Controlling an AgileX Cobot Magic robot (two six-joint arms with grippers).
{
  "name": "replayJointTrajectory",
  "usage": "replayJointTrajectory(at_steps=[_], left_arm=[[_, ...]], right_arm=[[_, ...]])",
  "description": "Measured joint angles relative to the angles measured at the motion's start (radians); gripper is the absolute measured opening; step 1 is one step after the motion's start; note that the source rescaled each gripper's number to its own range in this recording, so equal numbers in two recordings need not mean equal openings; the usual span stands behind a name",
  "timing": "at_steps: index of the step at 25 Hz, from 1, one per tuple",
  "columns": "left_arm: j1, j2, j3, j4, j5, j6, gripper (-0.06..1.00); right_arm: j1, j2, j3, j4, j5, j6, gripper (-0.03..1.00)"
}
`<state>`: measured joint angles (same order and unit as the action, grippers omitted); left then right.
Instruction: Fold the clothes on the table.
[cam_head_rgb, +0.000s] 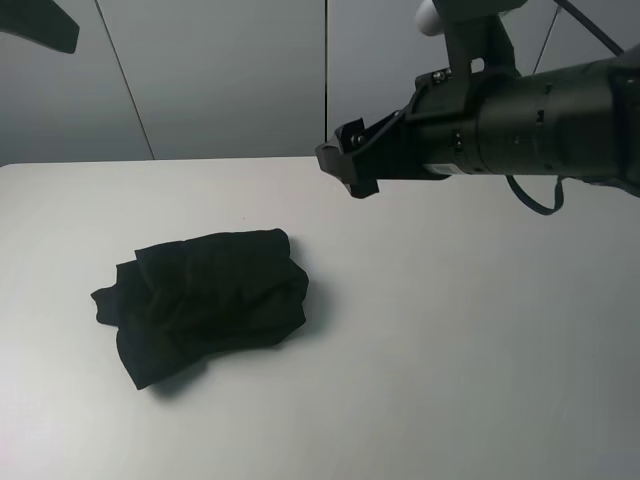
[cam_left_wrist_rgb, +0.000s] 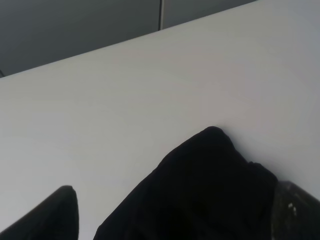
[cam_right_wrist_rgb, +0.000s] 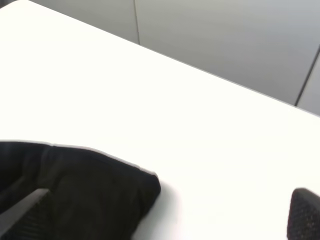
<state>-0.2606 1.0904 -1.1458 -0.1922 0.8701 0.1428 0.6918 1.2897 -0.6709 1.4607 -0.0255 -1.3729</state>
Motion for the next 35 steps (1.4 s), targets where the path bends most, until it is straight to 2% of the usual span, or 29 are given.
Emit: replayJointTrajectory(at_steps=[4,8,11,14,20,22,23,25,30,35], left_arm=[[0.0,-0.168,0.09,0.025,0.064,-0.033,1.0],[0.0,-0.292,0.134,0.033,0.183,-0.037,1.0],[0.0,-0.354,0.136,0.037,0.234,-0.038,1.0],[0.0,-0.391,0.136,0.037,0.256,-0.038,1.0],[0.0,-0.404,0.142,0.033,0.297,-0.038,1.0],[0.0,-0.408,0.159,0.032,0.306,-0.038,1.0],[0.0,-0.413,0.174,0.032,0.308,-0.038,1.0],[0.0,-0.437,0.21,0.034,0.31,-0.038,1.0],[0.0,-0.581,0.339,0.05,0.306,-0.039,1.0],[0.0,-0.825,0.495,0.075,0.251,-0.047,1.0]], right_arm=[[0.0,-0.118,0.115,0.022,0.0,-0.004,1.0],[-0.002,-0.127,0.132,0.005,0.048,-0.007,0.97],[-0.002,-0.118,0.112,-0.139,0.087,-0.047,0.88],[-0.002,-0.118,0.073,-0.298,0.055,-0.099,0.82],[-0.002,-0.118,0.017,-0.593,0.038,-0.298,0.81],[-0.002,-0.118,0.017,-0.621,0.025,-0.32,0.8],[-0.002,-0.118,0.017,-0.607,0.005,-0.329,0.81],[-0.002,-0.117,0.017,-0.508,-0.072,-0.386,0.81],[-0.008,-0.069,0.017,-0.117,-0.387,-0.695,0.81],[-0.011,-0.061,0.01,0.105,-0.48,-0.716,0.8]])
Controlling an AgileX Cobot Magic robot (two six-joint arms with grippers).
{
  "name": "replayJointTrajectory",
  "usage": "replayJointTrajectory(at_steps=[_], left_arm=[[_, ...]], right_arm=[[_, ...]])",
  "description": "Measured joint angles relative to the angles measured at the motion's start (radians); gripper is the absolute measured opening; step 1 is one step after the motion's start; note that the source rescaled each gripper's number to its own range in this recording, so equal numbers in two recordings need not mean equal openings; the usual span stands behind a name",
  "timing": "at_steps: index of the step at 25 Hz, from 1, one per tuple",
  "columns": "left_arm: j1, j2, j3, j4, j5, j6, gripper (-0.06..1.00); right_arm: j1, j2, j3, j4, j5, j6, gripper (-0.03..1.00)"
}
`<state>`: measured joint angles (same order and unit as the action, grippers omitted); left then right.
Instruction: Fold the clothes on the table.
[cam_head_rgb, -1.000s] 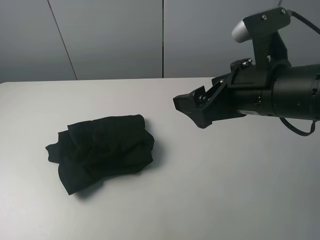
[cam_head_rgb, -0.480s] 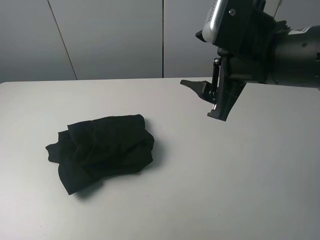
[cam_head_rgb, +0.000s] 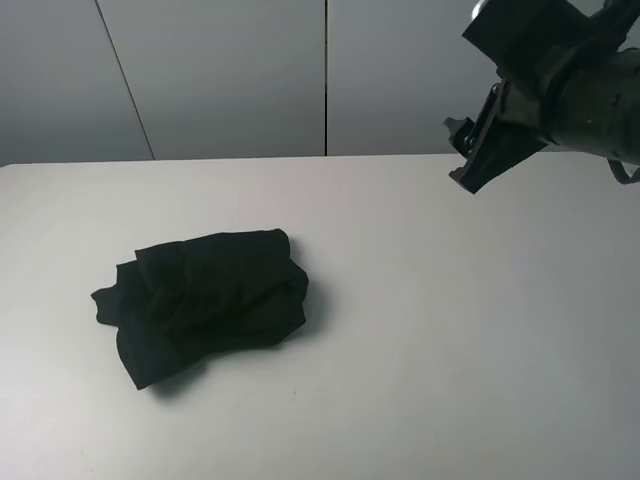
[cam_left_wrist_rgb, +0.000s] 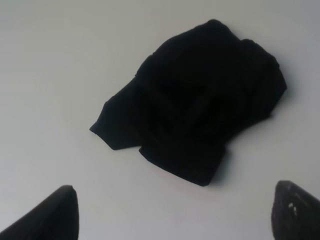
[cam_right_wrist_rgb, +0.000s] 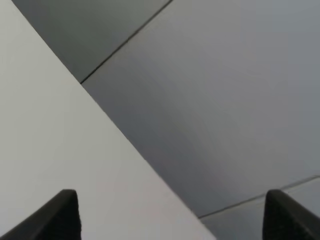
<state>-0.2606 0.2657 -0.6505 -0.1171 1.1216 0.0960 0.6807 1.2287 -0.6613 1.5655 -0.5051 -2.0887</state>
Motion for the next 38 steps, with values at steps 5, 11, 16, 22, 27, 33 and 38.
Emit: replayJointTrajectory(at_steps=[5,11,16,22,27,33,38], left_arm=[[0.0,-0.229,0.08,0.015,-0.006,-0.042,1.0],[0.0,-0.259,0.089,0.019,0.058,-0.096,1.0],[0.0,-0.262,0.096,0.012,0.058,-0.111,1.0],[0.0,-0.266,0.1,0.002,0.058,-0.114,1.0],[0.0,-0.266,0.1,-0.002,0.058,-0.107,1.0],[0.0,-0.266,0.1,0.025,0.038,-0.113,1.0],[0.0,-0.266,0.136,0.117,-0.025,-0.176,1.0]], right_arm=[[0.0,0.0,-0.042,0.156,-0.202,0.0,0.64],[0.024,-0.002,-0.056,0.177,-0.615,0.0,0.5],[0.026,-0.002,-0.039,0.18,-0.701,0.0,0.47],[0.026,0.016,0.096,0.186,-0.553,0.0,0.24],[0.028,0.023,0.12,0.185,-0.5,0.0,0.18],[0.149,-0.036,0.122,0.185,-0.601,0.0,0.15],[0.238,-0.057,0.122,0.185,-0.665,0.0,0.14]])
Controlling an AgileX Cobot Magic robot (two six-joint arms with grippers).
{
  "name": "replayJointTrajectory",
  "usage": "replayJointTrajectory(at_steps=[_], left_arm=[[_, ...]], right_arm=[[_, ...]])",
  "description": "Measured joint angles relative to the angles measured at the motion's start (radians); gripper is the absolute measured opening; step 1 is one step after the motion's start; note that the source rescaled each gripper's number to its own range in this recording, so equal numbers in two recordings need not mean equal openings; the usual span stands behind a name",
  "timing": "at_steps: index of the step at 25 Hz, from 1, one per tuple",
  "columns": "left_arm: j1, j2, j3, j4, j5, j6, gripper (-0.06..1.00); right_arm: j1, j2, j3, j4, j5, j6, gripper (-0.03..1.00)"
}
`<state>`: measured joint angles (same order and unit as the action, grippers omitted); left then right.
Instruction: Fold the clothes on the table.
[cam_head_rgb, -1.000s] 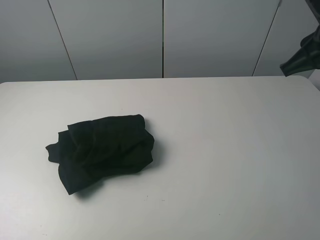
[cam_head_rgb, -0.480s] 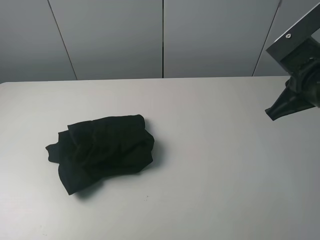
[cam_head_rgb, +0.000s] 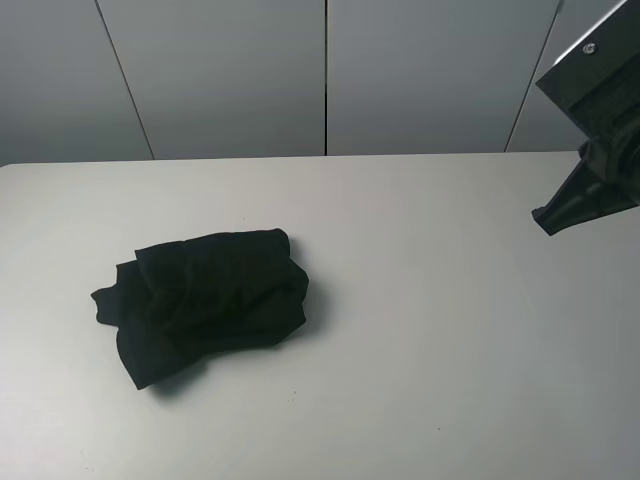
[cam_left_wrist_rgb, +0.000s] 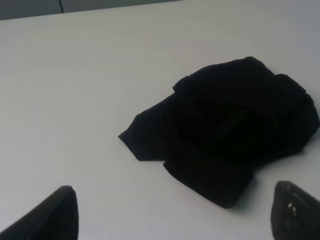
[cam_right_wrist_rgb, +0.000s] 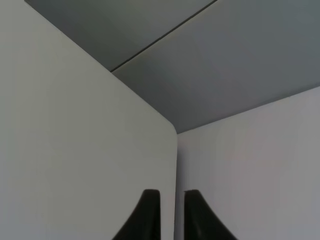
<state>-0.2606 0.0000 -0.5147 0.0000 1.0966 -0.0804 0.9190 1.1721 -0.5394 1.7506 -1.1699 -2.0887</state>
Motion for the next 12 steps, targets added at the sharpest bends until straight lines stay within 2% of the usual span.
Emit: replayJointTrajectory(at_steps=[2,5,8,12], left_arm=[[0.0,0.0,0.0,0.0,-0.007,0.001,1.0],[0.0,0.0,0.0,0.008,-0.007,0.08,1.0],[0.002,0.0,0.002,0.0,-0.007,0.09,1.0],[0.063,0.0,0.002,-0.024,-0.007,0.091,1.0]], right_arm=[[0.007,-0.002,0.0,0.0,-0.011,0.0,0.14],[0.011,-0.004,0.001,0.0,-0.017,0.0,0.14],[0.011,-0.008,0.001,0.0,-0.025,0.0,0.14],[0.011,-0.008,0.001,0.0,-0.025,0.0,0.14]])
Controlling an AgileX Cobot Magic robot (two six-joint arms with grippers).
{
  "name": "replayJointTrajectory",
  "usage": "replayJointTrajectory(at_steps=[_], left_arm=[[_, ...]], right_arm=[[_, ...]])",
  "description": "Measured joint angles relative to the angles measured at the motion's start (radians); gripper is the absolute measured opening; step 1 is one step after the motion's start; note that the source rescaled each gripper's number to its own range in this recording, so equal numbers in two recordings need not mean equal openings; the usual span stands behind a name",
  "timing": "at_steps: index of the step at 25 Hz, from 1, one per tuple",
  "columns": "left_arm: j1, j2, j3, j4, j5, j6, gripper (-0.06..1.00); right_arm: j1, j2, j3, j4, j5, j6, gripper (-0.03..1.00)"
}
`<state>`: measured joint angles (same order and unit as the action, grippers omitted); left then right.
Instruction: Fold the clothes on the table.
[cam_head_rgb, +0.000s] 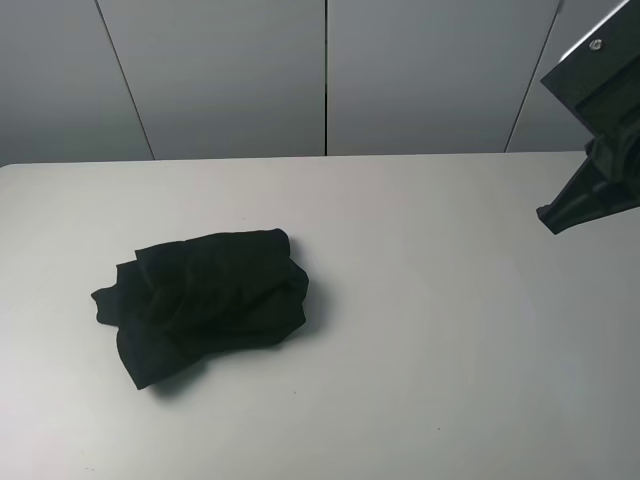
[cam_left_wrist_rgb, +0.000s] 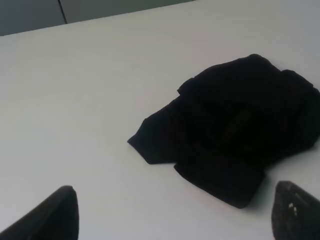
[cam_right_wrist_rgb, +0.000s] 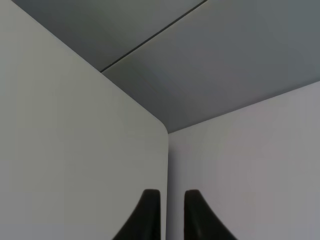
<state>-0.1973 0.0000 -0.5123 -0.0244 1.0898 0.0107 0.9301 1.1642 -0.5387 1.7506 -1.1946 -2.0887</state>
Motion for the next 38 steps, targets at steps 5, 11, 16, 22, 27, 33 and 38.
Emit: replayJointTrajectory(at_steps=[5,11,16,22,27,33,38], left_arm=[[0.107,0.0,0.0,0.0,0.0,0.0,1.0],[0.116,0.0,0.0,0.0,0.0,0.0,1.0],[0.116,0.0,0.0,0.0,0.0,0.0,1.0],[0.116,0.0,0.0,0.0,0.0,0.0,1.0],[0.116,0.0,0.0,0.0,0.0,0.0,1.0],[0.116,0.0,0.0,0.0,0.0,0.0,1.0],[0.116,0.0,0.0,0.0,0.0,0.0,1.0]], right_arm=[[0.0,0.0,0.0,0.0,0.0,0.0,0.14],[0.0,0.0,0.0,0.0,0.007,0.0,0.14],[0.0,0.0,0.0,0.0,0.025,0.0,0.14],[0.0,0.0,0.0,0.0,0.039,0.0,0.14],[-0.02,-0.063,-0.022,0.002,0.187,0.0,0.14],[-0.049,-0.232,-0.106,-0.002,0.319,0.0,0.14],[-0.049,-0.364,-0.112,-0.002,0.381,0.0,0.14]])
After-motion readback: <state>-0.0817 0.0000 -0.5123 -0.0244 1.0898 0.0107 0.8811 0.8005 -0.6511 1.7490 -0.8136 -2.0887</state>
